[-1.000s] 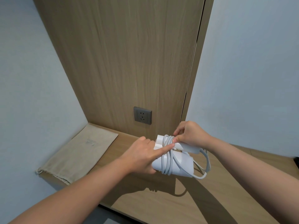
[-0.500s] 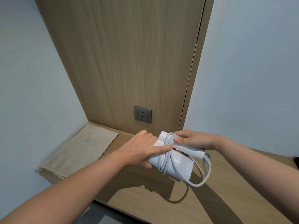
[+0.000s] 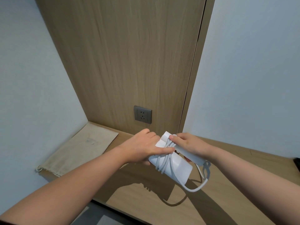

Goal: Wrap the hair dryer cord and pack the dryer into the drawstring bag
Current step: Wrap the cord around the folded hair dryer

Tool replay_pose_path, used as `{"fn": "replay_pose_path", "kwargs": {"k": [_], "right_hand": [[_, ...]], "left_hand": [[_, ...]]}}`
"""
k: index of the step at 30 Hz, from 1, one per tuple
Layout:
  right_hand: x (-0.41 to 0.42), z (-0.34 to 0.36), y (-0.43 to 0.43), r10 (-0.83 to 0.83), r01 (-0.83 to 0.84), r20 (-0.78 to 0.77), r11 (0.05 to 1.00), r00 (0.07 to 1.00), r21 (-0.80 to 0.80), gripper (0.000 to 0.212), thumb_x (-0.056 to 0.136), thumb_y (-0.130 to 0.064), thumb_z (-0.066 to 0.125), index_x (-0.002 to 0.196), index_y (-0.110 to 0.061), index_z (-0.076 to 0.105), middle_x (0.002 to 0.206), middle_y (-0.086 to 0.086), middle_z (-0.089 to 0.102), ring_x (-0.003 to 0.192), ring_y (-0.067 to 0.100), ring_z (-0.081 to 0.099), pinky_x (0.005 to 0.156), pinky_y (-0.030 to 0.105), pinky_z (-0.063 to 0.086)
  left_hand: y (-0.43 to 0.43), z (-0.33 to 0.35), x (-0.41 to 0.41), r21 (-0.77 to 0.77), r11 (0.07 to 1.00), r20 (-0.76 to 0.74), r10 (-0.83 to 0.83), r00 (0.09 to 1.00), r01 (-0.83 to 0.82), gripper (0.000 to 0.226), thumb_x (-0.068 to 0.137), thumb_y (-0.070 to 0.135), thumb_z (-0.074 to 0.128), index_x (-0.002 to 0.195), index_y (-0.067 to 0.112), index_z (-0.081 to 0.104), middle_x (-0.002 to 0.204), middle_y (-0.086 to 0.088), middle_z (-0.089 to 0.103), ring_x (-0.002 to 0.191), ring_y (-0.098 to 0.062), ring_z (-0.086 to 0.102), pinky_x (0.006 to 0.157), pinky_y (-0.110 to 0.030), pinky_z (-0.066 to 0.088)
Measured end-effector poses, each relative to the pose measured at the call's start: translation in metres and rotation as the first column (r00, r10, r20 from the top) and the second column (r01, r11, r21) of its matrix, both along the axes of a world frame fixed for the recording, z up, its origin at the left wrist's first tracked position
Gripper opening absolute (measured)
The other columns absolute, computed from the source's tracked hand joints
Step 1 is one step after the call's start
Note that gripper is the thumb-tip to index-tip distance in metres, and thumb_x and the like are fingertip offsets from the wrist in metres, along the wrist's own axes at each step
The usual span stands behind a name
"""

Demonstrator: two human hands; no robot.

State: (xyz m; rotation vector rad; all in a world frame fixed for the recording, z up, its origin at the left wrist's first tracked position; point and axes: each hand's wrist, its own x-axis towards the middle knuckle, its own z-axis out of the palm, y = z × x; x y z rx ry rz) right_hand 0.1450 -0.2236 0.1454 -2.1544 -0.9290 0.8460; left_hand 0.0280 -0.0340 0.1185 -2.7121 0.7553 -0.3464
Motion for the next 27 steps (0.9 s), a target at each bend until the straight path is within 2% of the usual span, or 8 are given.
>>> {"fn": "replay_pose_path", "kwargs": {"k": [4, 7, 9, 11, 13, 18, 24, 27], "right_hand": [[0.003, -0.006, -0.002, -0.053, 0.054, -0.031, 0.997, 0.998, 0.054, 0.043, 0.092, -0.054, 0.041, 0.099, -0.019, 0.064, 0.085, -0.002, 0.067, 0.072, 0.013, 0.067, 0.058, 0.019, 0.052], [0.006, -0.011, -0.006, -0.137, 0.143, -0.064, 0.986, 0.988, 0.089, 0.047, 0.092, -0.055, 0.040, 0.097, -0.016, 0.066, 0.090, 0.005, 0.069, 0.078, 0.020, 0.067, 0.063, 0.025, 0.053], [0.008, -0.013, -0.007, -0.208, 0.224, -0.142, 0.968, 0.968, 0.112, 0.051, 0.091, -0.056, 0.040, 0.099, -0.013, 0.066, 0.090, 0.009, 0.070, 0.074, 0.023, 0.068, 0.060, 0.029, 0.056], [0.006, -0.016, -0.008, -0.260, 0.286, -0.183, 0.949, 0.948, 0.136, 0.052, 0.092, -0.056, 0.040, 0.098, -0.012, 0.066, 0.085, 0.011, 0.068, 0.068, 0.023, 0.066, 0.054, 0.027, 0.055], [0.003, -0.020, -0.006, -0.300, 0.329, -0.179, 0.930, 0.937, 0.165, 0.049, 0.092, -0.056, 0.040, 0.096, -0.014, 0.066, 0.083, 0.009, 0.068, 0.067, 0.022, 0.065, 0.052, 0.026, 0.052], [-0.004, -0.023, 0.002, -0.373, 0.413, -0.201, 0.885, 0.906, 0.215, 0.048, 0.092, -0.055, 0.041, 0.096, -0.014, 0.066, 0.087, 0.009, 0.069, 0.075, 0.023, 0.067, 0.060, 0.029, 0.054], [-0.007, -0.020, 0.005, -0.447, 0.497, -0.242, 0.839, 0.861, 0.220, 0.048, 0.093, -0.054, 0.040, 0.098, -0.013, 0.065, 0.085, 0.007, 0.067, 0.070, 0.020, 0.065, 0.053, 0.025, 0.049], [-0.008, -0.021, 0.004, -0.450, 0.501, -0.244, 0.836, 0.859, 0.224, 0.047, 0.093, -0.053, 0.040, 0.098, -0.013, 0.064, 0.086, 0.007, 0.067, 0.070, 0.019, 0.065, 0.051, 0.024, 0.048]], "left_hand": [[0.001, -0.002, 0.006, -0.002, 1.000, -0.022, 0.016, 1.000, -0.016, 0.099, 0.071, 0.037, 0.080, 0.145, 0.032, 0.015, 0.112, -0.010, 0.058, 0.097, -0.022, 0.057, 0.080, -0.036, 0.049], [-0.001, -0.004, 0.003, -0.136, 0.980, 0.006, 0.149, 0.989, -0.147, 0.093, 0.077, 0.034, 0.075, 0.148, 0.031, 0.015, 0.138, -0.010, 0.047, 0.127, -0.026, 0.044, 0.103, -0.042, 0.040], [-0.008, -0.005, -0.003, -0.413, 0.857, -0.105, 0.292, 0.951, -0.309, 0.079, 0.083, 0.021, 0.065, 0.148, 0.030, 0.021, 0.154, -0.004, 0.028, 0.144, -0.022, 0.020, 0.116, -0.044, 0.023], [-0.019, -0.006, -0.008, -0.662, 0.650, -0.192, 0.334, 0.923, -0.373, 0.061, 0.082, 0.014, 0.056, 0.141, 0.025, 0.041, 0.154, 0.002, 0.027, 0.145, -0.015, 0.011, 0.118, -0.043, 0.019], [-0.029, -0.006, -0.009, -0.750, 0.558, -0.148, 0.384, 0.911, -0.356, 0.044, 0.083, 0.025, 0.056, 0.126, 0.020, 0.059, 0.144, 0.002, 0.042, 0.141, -0.014, 0.022, 0.114, -0.043, 0.028], [-0.038, -0.007, -0.002, -0.757, 0.558, 0.023, 0.543, 0.840, -0.340, 0.037, 0.082, 0.039, 0.061, 0.108, 0.015, 0.071, 0.108, 0.001, 0.063, 0.106, -0.015, 0.048, 0.085, -0.038, 0.050], [-0.046, -0.006, -0.002, -0.724, 0.569, -0.020, 0.547, 0.837, -0.389, 0.042, 0.083, 0.039, 0.068, 0.117, 0.014, 0.067, 0.098, 0.001, 0.060, 0.094, -0.012, 0.049, 0.071, -0.019, 0.033], [-0.050, -0.002, -0.001, -0.769, 0.535, -0.006, 0.541, 0.841, -0.350, 0.032, 0.083, 0.030, 0.070, 0.109, 0.011, 0.072, 0.090, -0.001, 0.061, 0.086, -0.014, 0.055, 0.065, -0.012, 0.030]]}}
